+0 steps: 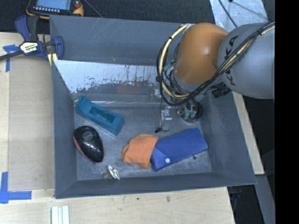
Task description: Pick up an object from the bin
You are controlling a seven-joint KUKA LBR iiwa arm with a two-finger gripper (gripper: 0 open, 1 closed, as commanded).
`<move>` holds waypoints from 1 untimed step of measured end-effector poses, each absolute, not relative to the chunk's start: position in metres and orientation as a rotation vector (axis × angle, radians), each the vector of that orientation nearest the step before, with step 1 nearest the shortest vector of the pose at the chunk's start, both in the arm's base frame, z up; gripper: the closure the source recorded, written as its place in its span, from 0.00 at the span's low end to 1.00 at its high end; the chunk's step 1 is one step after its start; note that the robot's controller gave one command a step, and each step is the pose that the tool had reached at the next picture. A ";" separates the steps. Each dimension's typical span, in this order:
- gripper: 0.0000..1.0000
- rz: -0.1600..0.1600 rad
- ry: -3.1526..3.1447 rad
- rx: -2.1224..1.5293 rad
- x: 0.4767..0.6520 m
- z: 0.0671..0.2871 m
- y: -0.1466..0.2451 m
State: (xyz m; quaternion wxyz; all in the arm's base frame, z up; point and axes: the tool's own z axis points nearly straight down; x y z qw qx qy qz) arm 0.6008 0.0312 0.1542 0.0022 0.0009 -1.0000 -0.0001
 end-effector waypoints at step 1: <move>0.00 -0.001 -3.145 0.002 0.602 0.159 0.031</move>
Offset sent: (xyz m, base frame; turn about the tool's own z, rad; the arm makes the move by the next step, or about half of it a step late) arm -0.0552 -0.0170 -0.0796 -0.0509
